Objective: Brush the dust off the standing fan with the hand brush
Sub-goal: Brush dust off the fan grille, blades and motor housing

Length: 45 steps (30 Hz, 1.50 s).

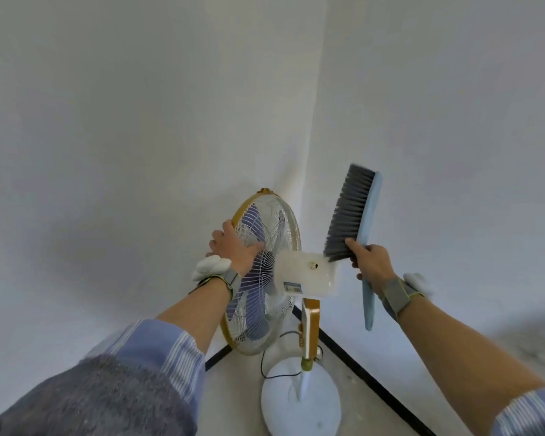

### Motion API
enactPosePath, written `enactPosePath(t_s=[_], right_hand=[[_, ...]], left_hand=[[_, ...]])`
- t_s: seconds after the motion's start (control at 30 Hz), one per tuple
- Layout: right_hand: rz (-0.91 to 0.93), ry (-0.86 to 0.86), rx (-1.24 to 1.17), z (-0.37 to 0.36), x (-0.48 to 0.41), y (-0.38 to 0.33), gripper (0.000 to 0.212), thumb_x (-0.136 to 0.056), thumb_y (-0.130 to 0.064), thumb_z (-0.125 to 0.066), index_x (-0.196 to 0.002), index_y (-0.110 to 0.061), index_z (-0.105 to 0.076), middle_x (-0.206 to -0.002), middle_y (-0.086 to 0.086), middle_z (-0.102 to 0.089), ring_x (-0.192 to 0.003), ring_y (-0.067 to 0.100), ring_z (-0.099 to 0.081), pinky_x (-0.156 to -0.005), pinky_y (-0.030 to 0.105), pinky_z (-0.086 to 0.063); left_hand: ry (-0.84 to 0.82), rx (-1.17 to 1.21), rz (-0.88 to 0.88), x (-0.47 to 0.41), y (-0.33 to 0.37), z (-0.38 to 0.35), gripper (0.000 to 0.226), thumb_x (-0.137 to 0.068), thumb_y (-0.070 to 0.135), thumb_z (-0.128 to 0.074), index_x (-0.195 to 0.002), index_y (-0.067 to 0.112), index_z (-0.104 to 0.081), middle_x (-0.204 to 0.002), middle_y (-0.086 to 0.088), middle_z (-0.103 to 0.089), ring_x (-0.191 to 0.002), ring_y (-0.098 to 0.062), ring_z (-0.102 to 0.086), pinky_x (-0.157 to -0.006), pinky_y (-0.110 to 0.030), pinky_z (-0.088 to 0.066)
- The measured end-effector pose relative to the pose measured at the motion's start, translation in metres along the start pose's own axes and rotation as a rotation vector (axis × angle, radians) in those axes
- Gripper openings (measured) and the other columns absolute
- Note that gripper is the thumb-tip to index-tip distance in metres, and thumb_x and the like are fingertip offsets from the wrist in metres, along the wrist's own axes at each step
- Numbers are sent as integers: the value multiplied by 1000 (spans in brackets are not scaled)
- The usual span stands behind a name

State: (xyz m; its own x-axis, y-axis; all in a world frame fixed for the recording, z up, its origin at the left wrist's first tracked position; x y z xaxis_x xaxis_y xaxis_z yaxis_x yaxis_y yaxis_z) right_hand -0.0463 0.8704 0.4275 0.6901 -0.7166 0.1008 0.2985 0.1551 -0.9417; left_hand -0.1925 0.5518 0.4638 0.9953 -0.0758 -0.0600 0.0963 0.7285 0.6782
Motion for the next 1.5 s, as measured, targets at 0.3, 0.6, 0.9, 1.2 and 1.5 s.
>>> enactPosePath(t_s=[0.3, 0.6, 0.9, 1.2, 1.5], right_hand=[[211, -213, 222, -37, -59, -30, 62, -85, -52, -66, -126, -8, -54, -104, 8, -67, -76, 21, -70, -72, 43, -56], [375, -570, 805, -107, -77, -51, 64, -80, -60, -68, -123, -14, -60, -109, 7, -66, -98, 27, -63, -81, 36, -50], [348, -221, 803, -70, -140, -55, 64, -83, -53, -67, -133, -16, -49, -120, 8, -63, -103, 31, -62, -81, 38, -47], [510, -280, 945, -84, -140, -45, 65, -81, -50, -66, -138, -32, -38, -115, 0, -67, -94, 27, -64, -78, 35, -50], [325, -354, 616, -103, -158, -34, 72, -79, -41, -75, -141, -19, -45, -130, 8, -60, -110, 32, -59, -82, 35, -45]], left_hand=[[132, -84, 195, -13, -8, -14, 80, -85, 36, -70, -147, 15, -25, -139, -20, -39, -124, -41, -39, -102, -50, -36], [206, -92, 260, -37, -23, -26, 86, -82, 49, -65, -150, 20, -22, -153, -16, -28, -138, -39, -27, -110, -56, -25], [195, -66, 190, -88, -37, -32, 72, -84, 45, -64, -144, 23, -32, -148, -12, -35, -135, -36, -30, -109, -52, -23], [201, -72, 149, -129, -49, -19, 70, -85, 39, -65, -145, 22, -35, -148, -14, -37, -136, -38, -31, -111, -52, -22], [180, -77, 154, -133, -67, -8, 73, -88, 36, -61, -152, 27, -26, -154, -15, -31, -140, -38, -27, -114, -50, -19]])
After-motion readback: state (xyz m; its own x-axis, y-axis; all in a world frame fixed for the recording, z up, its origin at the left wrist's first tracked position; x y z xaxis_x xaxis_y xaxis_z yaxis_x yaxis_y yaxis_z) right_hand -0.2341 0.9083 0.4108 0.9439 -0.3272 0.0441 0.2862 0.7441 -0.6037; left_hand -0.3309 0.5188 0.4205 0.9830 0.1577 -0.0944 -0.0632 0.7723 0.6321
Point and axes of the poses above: each hand's wrist, its own x-axis away from the middle knuckle, its own z-axis out of the back of the hand, y = z × x, the point moved 10 cm from there along -x, towards the middle knuckle
